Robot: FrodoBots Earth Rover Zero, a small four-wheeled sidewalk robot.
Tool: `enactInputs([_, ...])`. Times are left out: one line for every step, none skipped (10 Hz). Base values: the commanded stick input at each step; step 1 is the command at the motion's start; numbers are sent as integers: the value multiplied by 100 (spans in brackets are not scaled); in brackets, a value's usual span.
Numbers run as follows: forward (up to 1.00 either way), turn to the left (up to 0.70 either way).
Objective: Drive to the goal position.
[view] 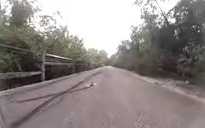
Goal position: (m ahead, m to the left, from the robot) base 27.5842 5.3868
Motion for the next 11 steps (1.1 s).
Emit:
enactInputs([70,0])
enactInputs([70,0])
enactInputs([70,0])
enactInputs([70,0])
enactInputs([70,0])
enactInputs([70,0])
enactInputs([70,0])
enactInputs([70,0])
enactInputs([70,0])
enactInputs([70,0])
enactInputs([70,0])
